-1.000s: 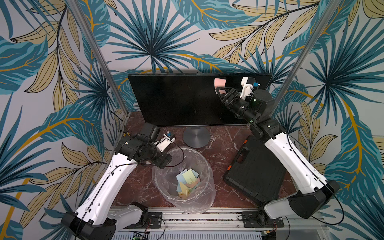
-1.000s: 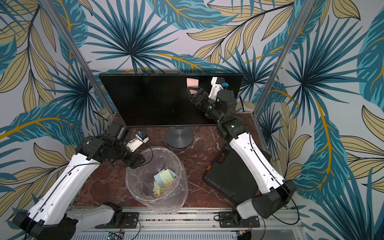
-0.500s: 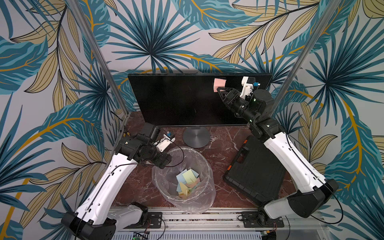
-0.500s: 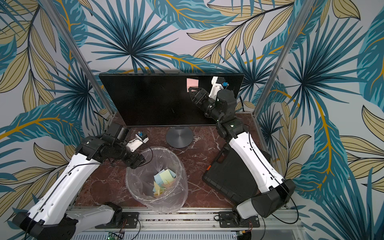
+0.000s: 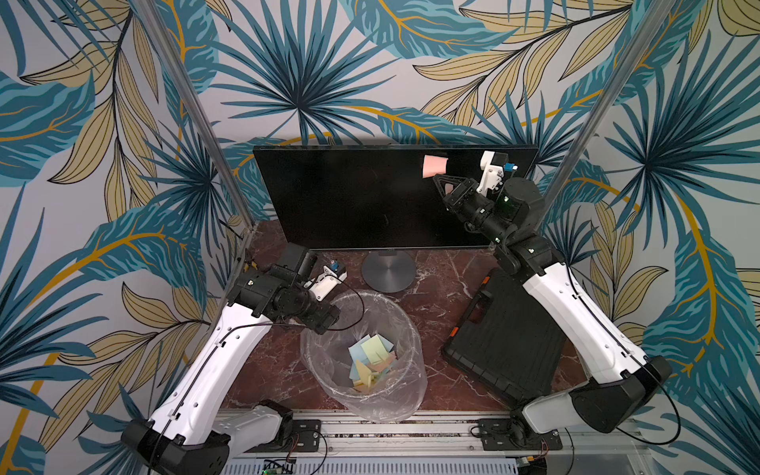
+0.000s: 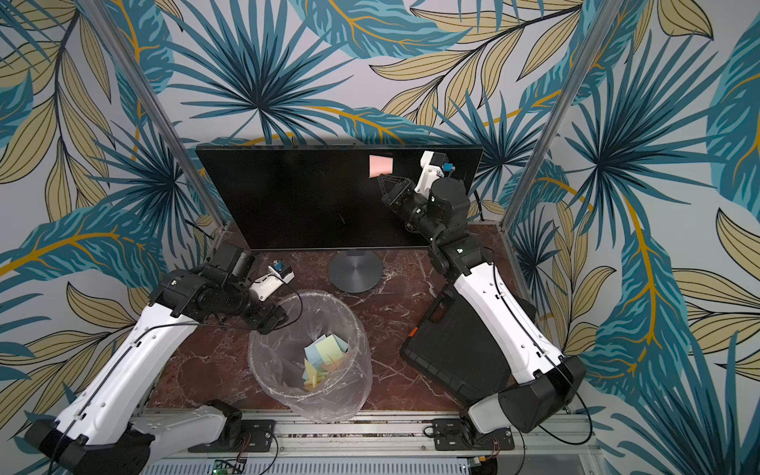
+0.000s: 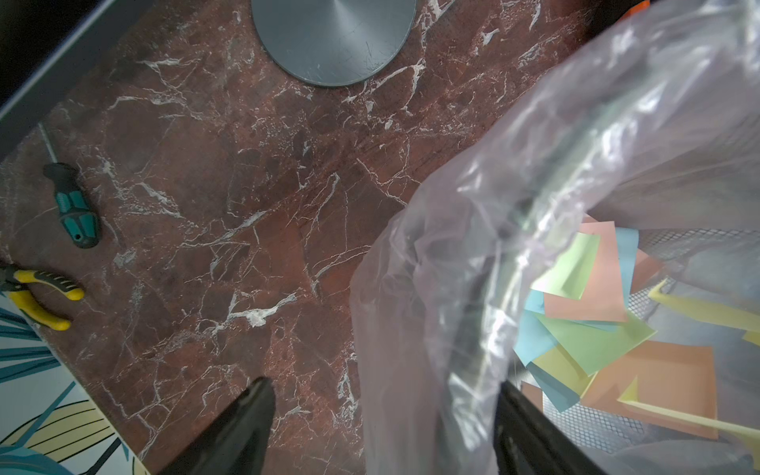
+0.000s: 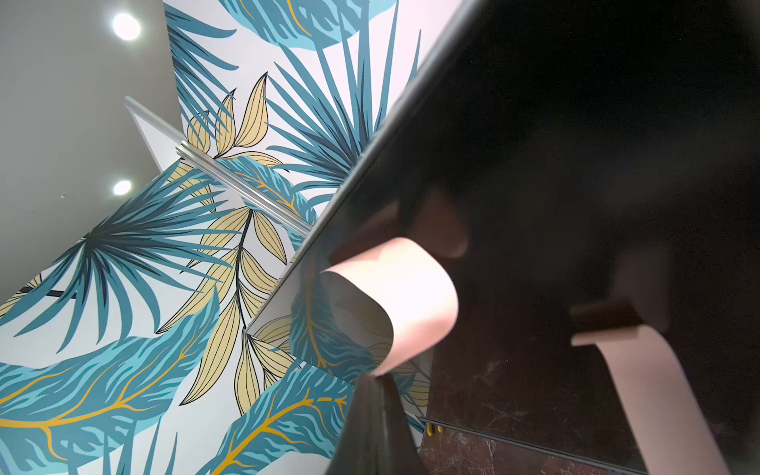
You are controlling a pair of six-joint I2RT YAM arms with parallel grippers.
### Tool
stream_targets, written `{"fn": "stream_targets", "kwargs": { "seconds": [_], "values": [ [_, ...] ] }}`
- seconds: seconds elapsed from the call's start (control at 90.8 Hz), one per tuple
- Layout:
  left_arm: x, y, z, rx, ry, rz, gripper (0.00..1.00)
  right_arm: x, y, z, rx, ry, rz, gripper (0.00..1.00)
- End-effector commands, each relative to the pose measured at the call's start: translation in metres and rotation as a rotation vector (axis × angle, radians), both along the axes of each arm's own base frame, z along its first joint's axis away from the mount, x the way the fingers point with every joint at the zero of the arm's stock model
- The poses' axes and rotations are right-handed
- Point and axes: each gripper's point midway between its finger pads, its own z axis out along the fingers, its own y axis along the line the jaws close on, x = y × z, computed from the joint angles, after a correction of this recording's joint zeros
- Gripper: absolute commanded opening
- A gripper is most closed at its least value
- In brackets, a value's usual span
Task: Remove the sticky note from the monitor
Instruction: Tear off the sticky note from the monitor.
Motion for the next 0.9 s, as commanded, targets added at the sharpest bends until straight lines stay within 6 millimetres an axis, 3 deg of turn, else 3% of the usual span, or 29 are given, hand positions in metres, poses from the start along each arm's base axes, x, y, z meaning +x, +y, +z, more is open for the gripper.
{"fn": "stream_targets", "kwargs": {
  "seconds": [0.0, 0.077, 0.121, 0.143, 0.176, 0.264, 0.892],
  "values": [
    [0.001, 0.0, 0.013, -0.013, -0.038, -0.002, 0.84, -0.01, -0.008, 0.014, 0.018, -0.044, -0.011, 0.0],
    [0.0, 0.0, 0.014, -0.012, -0.041, -0.002, 0.84, -0.012, -0.007, 0.013, 0.017, -0.041, -0.006, 0.0],
    [0.0, 0.0, 0.014, -0.014, -0.042, -0.004, 0.84, -0.012, -0.007, 0.013, 0.017, -0.039, -0.002, 0.16],
    [0.0, 0.0, 0.014, -0.012, -0.041, -0.004, 0.84, -0.012, -0.007, 0.013, 0.018, -0.038, -0.002, 0.31],
    [0.0, 0.0, 0.014, -0.012, -0.041, -0.003, 0.84, -0.012, -0.007, 0.012, 0.02, -0.037, 0.0, 0.46],
    [0.001, 0.0, 0.014, -0.013, -0.038, -0.002, 0.84, -0.01, -0.007, 0.008, 0.024, -0.024, -0.008, 0.61],
    [0.001, -0.001, 0.016, -0.015, -0.043, -0.004, 0.84, 0.013, 0.004, -0.013, 0.094, 0.048, -0.016, 0.69]
  ]
}}
